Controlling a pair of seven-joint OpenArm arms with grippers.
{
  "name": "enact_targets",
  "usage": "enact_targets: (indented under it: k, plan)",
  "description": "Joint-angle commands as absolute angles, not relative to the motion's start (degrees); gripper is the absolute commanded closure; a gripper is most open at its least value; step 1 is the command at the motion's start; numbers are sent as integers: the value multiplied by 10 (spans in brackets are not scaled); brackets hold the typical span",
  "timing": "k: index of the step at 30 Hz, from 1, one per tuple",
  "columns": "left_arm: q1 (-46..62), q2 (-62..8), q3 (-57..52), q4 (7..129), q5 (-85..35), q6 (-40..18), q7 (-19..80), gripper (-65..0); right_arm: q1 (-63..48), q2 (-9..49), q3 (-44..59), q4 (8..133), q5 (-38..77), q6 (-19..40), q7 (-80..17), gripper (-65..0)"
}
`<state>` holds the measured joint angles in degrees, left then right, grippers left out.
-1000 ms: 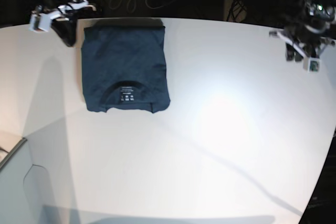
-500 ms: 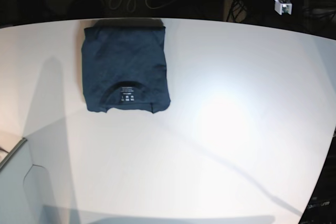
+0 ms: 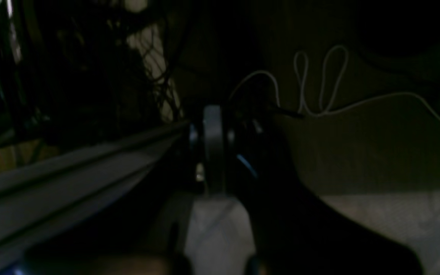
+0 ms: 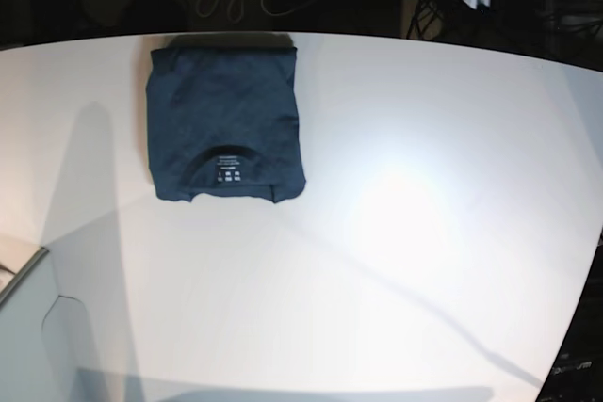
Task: Layout the t-shirt on the table in an organized manner, then fold the t-shirt properly
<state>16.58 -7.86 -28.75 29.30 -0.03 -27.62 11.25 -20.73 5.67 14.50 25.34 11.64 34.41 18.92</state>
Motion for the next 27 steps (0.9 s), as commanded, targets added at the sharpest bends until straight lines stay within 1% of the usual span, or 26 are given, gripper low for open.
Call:
enact_targets:
  k: [1, 4, 6, 8, 11, 12, 14, 16, 18, 21, 27]
  plan:
    - [151, -90, -267, 238, 7, -274, 83, -1, -203, 64, 131, 227, 106, 313, 202, 0]
    - [94, -97, -220, 88, 15, -273, -9, -1, -169, 66, 87, 146, 72, 206, 254, 0]
    - [71, -98, -206, 50, 16, -272, -42, -1, -153, 65, 54, 110, 44, 145, 284, 0]
    - [64, -96, -204, 48, 17, -262, -37, -1, -138, 63, 25, 81, 18, 81, 298, 0]
    - [56, -92, -170, 48, 18, -200, -33, -1, -123, 52, -2, 64, 3, -42, 299, 0]
    - [51, -92, -151, 48, 18, -188, -34, -1, -120, 52, -3, 63, 2, -86, 298, 0]
    - [49, -90, -114, 48, 17, -179, -33, -2, -119, 51, -3, 63, 1, -160, 298, 0]
    - [48, -86, -83, 48, 13, -172, -29, -2, -119, 52, -3, 63, 1, -207, 291, 0]
    - [48, -75, -77, 46, 13, -165, -29, -2, -112, 53, -3, 63, 1, -220, 268, 0]
    - [45, -70, -77, 46, 13, -131, -29, -2, -105, 53, -3, 63, 1, -221, 235, 0]
    - [45, -51, -76, 46, 13, -124, -29, -2, -103, 50, -3, 63, 1, -222, 227, 0]
